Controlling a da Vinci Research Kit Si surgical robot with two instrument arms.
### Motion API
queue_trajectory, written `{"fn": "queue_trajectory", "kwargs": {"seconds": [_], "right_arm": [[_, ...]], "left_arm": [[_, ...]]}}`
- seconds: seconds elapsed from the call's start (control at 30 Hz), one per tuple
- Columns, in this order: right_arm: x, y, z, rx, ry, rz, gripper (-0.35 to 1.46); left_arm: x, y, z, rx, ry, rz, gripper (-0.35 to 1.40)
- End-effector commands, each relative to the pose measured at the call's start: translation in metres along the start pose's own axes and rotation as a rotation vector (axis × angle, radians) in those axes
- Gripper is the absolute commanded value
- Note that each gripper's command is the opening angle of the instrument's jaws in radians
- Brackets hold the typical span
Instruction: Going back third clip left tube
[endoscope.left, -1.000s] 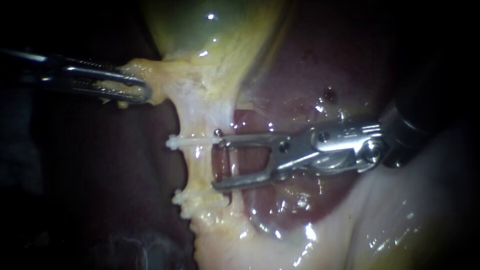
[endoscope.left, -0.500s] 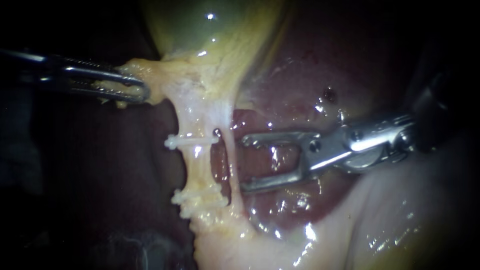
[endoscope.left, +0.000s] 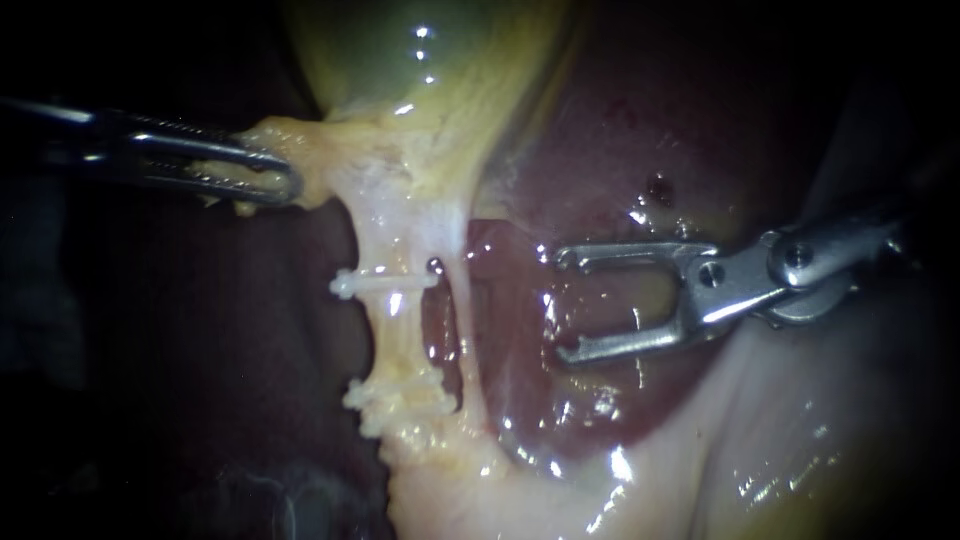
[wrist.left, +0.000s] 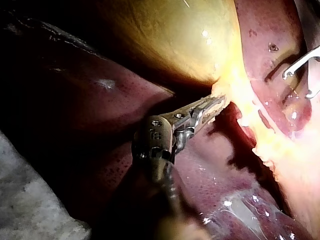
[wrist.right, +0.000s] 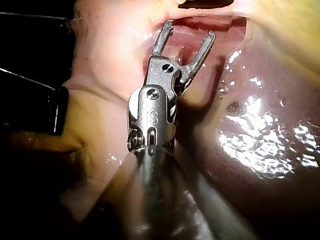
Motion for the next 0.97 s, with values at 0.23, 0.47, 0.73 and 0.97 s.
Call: {"fn": "queue_trajectory", "kwargs": {"seconds": [0.23, 0.47, 0.73, 0.97], "right_arm": [[-0.0004, 0.0001, -0.0006, 0.002, -0.001, -0.013, 0.50], [-0.0005, 0.0001, -0.0007, 0.002, -0.001, -0.019, 0.50], [-0.0005, 0.0001, -0.0007, 0.002, -0.001, -0.025, 0.50], [-0.0004, 0.0001, -0.0007, 0.002, -0.001, -0.031, 0.50]], "left_arm": [[-0.0002, -0.0011, 0.0031, 0.007, 0.003, 0.004, -0.35], [-0.0012, -0.0022, 0.0057, 0.004, 0.001, 0.012, -0.35], [-0.0016, -0.0024, 0.0064, 0.001, -0.004, 0.015, -0.35], [-0.0016, -0.0024, 0.0063, 0.001, -0.004, 0.015, -0.35]]}}
